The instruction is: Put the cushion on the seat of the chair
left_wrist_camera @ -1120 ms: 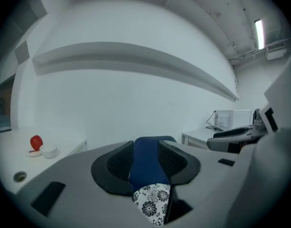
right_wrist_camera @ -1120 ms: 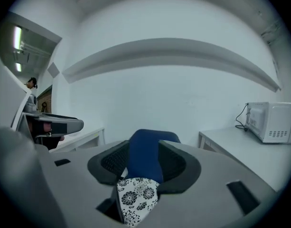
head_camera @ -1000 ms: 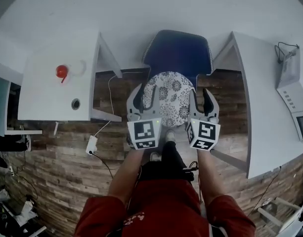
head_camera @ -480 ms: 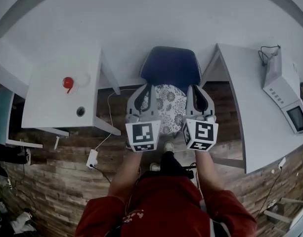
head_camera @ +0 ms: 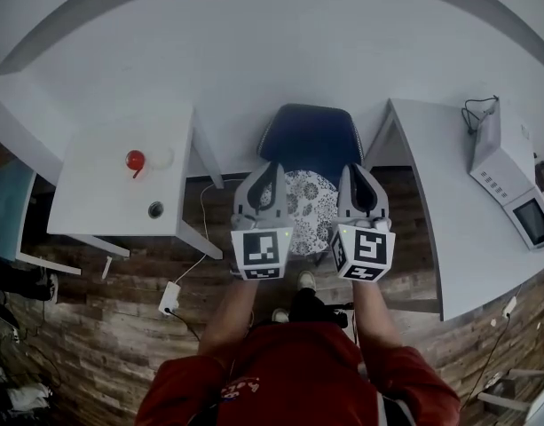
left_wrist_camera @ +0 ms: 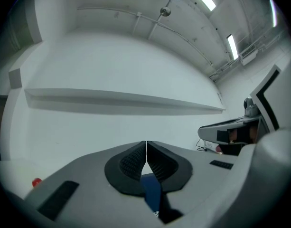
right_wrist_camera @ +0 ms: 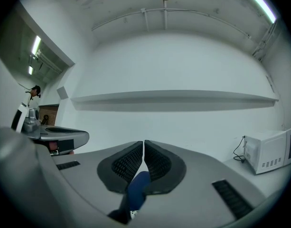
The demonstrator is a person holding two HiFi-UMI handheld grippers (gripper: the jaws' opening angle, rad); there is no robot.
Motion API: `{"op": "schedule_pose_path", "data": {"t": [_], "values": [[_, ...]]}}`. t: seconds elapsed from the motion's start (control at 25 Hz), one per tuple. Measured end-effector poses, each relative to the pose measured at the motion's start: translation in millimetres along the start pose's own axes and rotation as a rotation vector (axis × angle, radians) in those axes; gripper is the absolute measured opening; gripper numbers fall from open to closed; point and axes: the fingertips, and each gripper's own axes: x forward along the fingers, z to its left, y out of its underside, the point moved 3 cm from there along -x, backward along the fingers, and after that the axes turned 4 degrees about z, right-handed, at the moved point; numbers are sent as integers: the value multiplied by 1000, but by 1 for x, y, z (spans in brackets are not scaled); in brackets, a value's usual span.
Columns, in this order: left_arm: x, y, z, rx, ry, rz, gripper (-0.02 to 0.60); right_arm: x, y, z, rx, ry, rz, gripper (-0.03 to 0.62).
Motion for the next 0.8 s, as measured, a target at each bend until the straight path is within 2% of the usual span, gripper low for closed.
{"op": "schedule_pose_path", "data": {"t": [0.8], "values": [[-3,-14,1,23,-2,-25,31,-2,-8,-4,9,9,-18,35]]}}
